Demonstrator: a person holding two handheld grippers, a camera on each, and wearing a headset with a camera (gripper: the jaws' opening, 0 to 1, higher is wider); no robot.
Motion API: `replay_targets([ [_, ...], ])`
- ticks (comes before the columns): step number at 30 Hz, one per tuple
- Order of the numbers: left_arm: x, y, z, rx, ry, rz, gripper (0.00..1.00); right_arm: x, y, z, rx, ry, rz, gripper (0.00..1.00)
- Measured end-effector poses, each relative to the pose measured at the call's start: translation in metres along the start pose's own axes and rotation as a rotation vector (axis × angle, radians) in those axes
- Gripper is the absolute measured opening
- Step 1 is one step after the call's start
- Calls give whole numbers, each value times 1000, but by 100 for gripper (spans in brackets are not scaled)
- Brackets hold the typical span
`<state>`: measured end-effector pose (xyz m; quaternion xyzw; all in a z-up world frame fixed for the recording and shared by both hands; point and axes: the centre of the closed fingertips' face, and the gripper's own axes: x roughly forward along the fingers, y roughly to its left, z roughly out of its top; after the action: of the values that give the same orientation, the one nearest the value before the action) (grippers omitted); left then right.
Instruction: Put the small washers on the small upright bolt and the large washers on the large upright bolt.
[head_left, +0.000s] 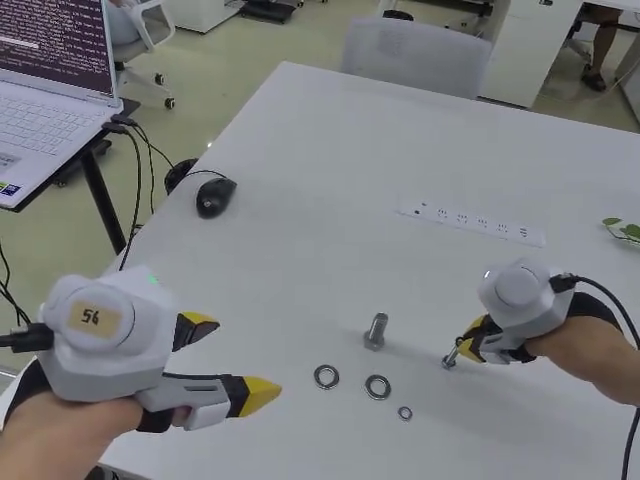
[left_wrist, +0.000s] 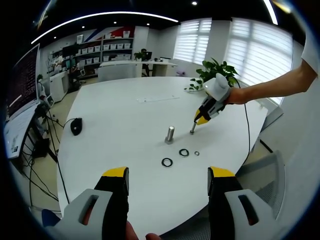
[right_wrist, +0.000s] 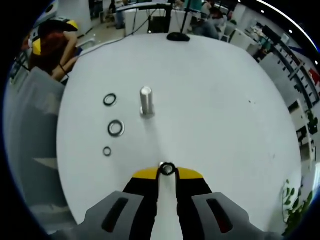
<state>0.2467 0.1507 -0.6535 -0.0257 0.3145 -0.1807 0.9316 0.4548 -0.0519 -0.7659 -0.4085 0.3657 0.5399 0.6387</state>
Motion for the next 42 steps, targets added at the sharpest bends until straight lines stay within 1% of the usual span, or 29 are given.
replay_targets([
  [10,-1,2,-1,-3,3,4,63,10,1,-4,-2,30,13,13],
  [17,-3,4,-4,-5,8,9,63,21,1,-9,-2,53,25,13],
  [24,-5,6,-8,-12,13,15,63,37,2,-15,11,78,40,13],
  [30,-7,8,-10,-18,17,22,63,45,3,-18,23,90,47,13],
  [31,-7,8,-11,-19,17,22,63,45,3,-18,25,91,50,13],
  [32,-7,8,-11,-19,17,23,63,45,4,-16,26,81,55,14],
  [33,-7,8,-11,-20,17,24,63,44,4,-16,35,83,52,14],
  [36,-7,9,-11,-21,17,24,63,44,3,-16,30,82,49,14],
  [40,-7,9,-9,-19,13,24,63,38,4,-17,34,65,49,16],
  [42,-6,8,-8,-18,12,22,63,35,4,-20,42,59,44,17],
])
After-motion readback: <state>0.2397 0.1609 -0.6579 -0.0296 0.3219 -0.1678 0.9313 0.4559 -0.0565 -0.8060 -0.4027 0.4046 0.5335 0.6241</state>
